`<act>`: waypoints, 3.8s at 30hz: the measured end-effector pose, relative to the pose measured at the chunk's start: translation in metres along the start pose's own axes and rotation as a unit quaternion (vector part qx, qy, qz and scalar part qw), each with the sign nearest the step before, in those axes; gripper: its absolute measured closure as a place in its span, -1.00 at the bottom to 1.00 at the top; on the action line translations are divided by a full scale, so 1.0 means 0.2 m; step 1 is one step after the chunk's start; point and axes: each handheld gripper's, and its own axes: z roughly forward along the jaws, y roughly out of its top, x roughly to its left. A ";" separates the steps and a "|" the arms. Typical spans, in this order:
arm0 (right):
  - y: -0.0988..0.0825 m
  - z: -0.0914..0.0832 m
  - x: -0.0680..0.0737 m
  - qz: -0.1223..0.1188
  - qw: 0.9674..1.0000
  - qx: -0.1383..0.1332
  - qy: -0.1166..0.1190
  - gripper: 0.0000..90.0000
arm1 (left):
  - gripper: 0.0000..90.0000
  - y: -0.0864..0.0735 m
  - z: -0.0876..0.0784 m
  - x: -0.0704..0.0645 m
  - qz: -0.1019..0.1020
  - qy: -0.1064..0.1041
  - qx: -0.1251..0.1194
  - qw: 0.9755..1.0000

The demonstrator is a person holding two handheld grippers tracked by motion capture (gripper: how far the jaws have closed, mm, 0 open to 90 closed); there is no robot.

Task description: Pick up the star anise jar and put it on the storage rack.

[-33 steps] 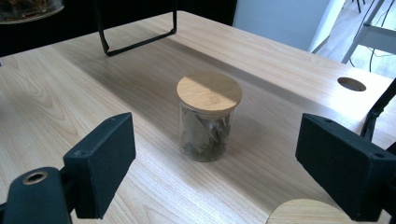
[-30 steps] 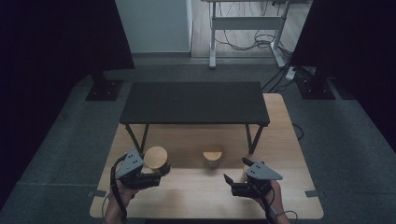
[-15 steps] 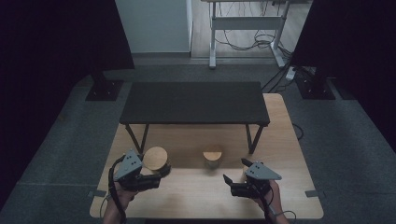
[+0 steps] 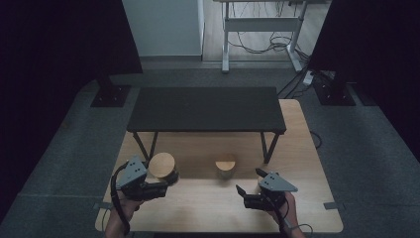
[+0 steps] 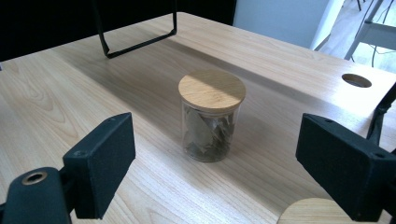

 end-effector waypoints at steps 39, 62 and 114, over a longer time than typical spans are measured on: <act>-0.01 0.01 0.00 0.000 1.000 0.008 0.000 -0.75 | -0.44 0.13 0.00 0.08 0.005 0.008 -0.010 1.000; -0.02 0.03 0.01 -0.002 1.000 0.015 0.003 -0.75 | -0.44 0.18 0.05 0.15 0.003 0.020 -0.012 1.000; -0.02 0.04 0.04 -0.015 0.999 0.017 0.039 -0.76 | -0.44 0.33 0.17 0.28 0.010 0.052 -0.018 0.998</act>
